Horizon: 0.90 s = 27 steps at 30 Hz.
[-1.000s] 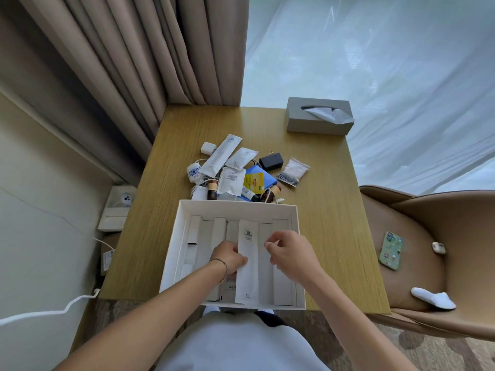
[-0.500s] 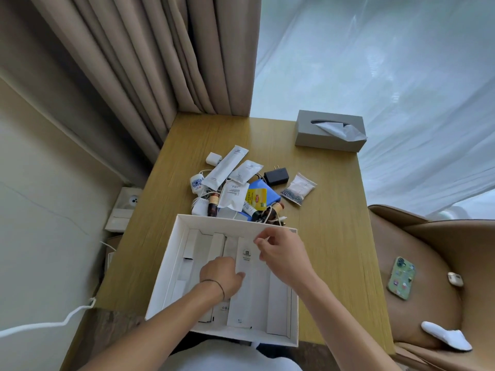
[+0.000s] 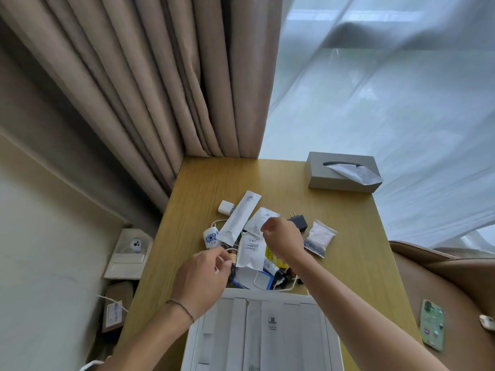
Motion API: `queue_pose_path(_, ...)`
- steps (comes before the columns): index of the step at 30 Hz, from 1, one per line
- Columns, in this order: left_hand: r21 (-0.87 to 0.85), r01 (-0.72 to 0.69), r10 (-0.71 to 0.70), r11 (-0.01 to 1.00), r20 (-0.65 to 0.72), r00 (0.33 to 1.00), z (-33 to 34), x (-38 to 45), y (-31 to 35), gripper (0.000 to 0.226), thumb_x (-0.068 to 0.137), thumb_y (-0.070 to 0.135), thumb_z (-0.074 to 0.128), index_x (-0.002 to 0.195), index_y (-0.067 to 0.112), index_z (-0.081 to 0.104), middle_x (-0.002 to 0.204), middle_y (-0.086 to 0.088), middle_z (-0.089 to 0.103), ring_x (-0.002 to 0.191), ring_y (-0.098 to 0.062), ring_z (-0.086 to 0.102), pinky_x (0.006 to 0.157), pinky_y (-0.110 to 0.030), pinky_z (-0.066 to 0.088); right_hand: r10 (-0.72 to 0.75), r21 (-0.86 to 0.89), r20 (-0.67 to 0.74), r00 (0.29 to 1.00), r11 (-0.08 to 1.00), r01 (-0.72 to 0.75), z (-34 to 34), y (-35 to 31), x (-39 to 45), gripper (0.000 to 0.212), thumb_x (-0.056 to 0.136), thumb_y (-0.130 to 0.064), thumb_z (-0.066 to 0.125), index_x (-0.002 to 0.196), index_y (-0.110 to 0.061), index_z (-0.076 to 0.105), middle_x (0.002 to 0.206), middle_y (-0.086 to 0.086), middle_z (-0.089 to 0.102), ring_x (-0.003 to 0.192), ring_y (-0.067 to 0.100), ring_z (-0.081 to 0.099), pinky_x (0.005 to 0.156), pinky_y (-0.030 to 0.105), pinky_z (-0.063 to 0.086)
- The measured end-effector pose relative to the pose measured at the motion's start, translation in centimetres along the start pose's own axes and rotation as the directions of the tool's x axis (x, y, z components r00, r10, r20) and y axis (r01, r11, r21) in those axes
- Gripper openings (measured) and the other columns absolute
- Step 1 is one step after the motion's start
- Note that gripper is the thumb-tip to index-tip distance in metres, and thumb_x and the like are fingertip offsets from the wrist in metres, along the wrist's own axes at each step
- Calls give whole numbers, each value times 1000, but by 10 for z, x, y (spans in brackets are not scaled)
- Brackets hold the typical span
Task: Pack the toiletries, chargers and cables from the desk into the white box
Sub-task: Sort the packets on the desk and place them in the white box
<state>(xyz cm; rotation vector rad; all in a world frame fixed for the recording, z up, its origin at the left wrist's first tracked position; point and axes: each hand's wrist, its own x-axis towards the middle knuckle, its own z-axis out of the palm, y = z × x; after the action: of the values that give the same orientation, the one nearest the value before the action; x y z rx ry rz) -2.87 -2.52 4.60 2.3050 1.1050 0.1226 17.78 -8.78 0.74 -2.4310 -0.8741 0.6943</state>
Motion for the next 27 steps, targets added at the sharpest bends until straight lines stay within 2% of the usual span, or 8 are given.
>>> queue_pose_path(4, -56, 28, -27, 998, 19, 999, 0, 38, -15, 6, 93, 32, 60, 90, 33, 66, 84, 16, 68, 77, -1, 63, 61, -24, 54, -38, -165, 58, 998, 985, 47, 23, 3, 42, 50, 86, -6, 57, 134, -19, 59, 131, 4, 65, 114, 26, 63, 85, 40, 56)
queue_pose_path(6, -76, 56, -53, 996, 44, 998, 6, 56, -24, 7, 92, 31, 60, 89, 32, 67, 85, 15, 68, 79, -2, 64, 66, -30, 57, -90, -329, 123, 988, 936, 126, 36, 7, 60, 60, 82, -9, 63, 140, -20, 51, 138, 6, 57, 123, 29, 53, 96, 42, 50)
queue_pose_path(9, -70, 82, -76, 994, 87, 993, 18, 79, -38, 10, 92, 29, 58, 89, 32, 67, 86, 15, 68, 78, -2, 63, 61, -25, 54, -130, -528, 219, 967, 817, 230, 51, 15, 78, 62, 81, -16, 69, 138, -21, 47, 139, 9, 48, 133, 32, 39, 107, 48, 38)
queue_pose_path(11, -47, 92, -86, 995, 115, 990, 25, 91, -46, 12, 93, 28, 56, 88, 33, 66, 85, 15, 67, 76, -2, 62, 55, -20, 46, -146, -578, 225, 963, 776, 252, 56, 19, 84, 59, 81, -17, 70, 136, -24, 49, 137, 8, 49, 131, 31, 40, 109, 49, 34)
queue_pose_path(14, -18, 95, -92, 995, 127, 988, 33, 109, -53, 13, 93, 27, 55, 87, 35, 63, 83, 16, 65, 71, -2, 60, 51, -19, 41, -183, -596, 190, 965, 759, 262, 60, 23, 91, 53, 85, -20, 68, 136, -28, 54, 131, 6, 54, 125, 29, 46, 110, 48, 31)
queue_pose_path(20, 1, 86, -85, 996, 131, 988, 47, 148, -54, 15, 91, 23, 54, 98, 33, 63, 96, 13, 64, 81, -6, 61, 63, -26, 52, -238, -510, 125, 963, 817, 268, 55, 30, 94, 46, 92, -17, 61, 135, -33, 61, 129, 2, 62, 118, 25, 53, 101, 40, 39)
queue_pose_path(24, 31, 84, -87, 996, 143, 986, 59, 174, -52, 28, 89, 20, 55, 115, 27, 62, 112, 4, 61, 92, -17, 60, 72, -30, 51, -304, -425, 147, 941, 840, 338, 38, 31, 95, 37, 95, -19, 64, 128, -33, 69, 124, -4, 71, 110, 22, 60, 89, 37, 47)
queue_pose_path(27, 41, 98, -103, 994, 140, 985, 68, 190, -51, 33, 88, 21, 56, 121, 25, 59, 119, 1, 59, 94, -21, 60, 75, -33, 52, -310, -400, 162, 937, 847, 350, 25, 30, 94, 25, 99, -19, 59, 116, -28, 76, 109, -2, 77, 99, 24, 67, 77, 36, 55)
